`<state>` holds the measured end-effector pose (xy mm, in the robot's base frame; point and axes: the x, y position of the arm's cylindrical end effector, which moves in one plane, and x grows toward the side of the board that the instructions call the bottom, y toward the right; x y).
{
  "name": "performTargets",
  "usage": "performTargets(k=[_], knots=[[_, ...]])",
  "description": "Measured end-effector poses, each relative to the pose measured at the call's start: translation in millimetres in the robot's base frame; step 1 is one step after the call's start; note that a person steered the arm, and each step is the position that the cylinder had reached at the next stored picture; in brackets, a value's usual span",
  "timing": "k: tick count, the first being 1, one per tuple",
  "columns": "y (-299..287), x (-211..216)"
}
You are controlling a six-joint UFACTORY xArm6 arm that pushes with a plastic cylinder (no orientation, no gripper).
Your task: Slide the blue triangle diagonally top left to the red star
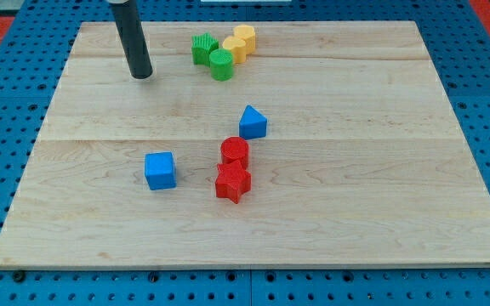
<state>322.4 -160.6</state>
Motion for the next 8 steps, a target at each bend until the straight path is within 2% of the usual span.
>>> performTargets(k=[1, 2, 3, 4, 5, 6, 7, 8], knots=[[0.4, 24.0], [60.3, 38.7], [146.2, 39.8], [155.5, 72.7], [155.5, 57.8], [191.8, 66.0], [205.6, 99.1], [166.9, 95.0]])
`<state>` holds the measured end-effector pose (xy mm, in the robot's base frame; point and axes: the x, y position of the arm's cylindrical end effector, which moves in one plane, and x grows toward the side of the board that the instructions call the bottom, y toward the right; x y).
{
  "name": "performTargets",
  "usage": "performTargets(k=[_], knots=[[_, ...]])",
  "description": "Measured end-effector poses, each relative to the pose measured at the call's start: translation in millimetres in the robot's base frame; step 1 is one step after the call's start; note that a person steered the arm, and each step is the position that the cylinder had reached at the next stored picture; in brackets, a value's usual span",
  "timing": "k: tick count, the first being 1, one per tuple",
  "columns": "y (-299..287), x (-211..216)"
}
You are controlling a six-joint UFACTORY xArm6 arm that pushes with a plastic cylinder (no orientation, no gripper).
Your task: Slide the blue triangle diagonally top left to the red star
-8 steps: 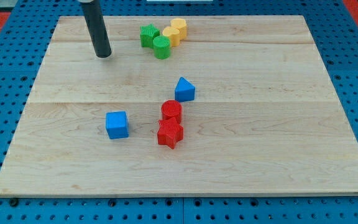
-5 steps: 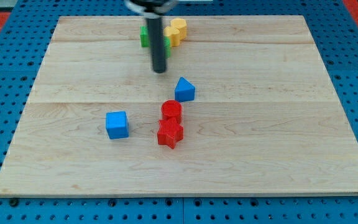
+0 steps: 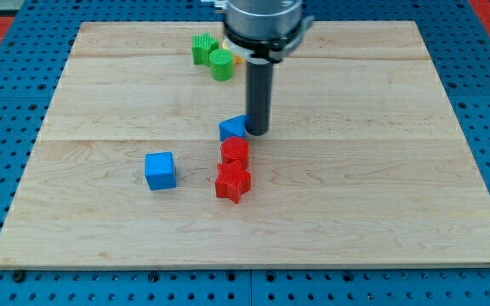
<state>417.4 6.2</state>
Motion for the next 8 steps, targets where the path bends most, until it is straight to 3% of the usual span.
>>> performTargets(k=[1, 2, 3, 4, 5, 8], knots=[[8.9, -24.8], [-39.8, 22.6], [-31.5, 34.0], [-29.4, 9.8], [-45.1, 27.8], [-28.3, -2.9]])
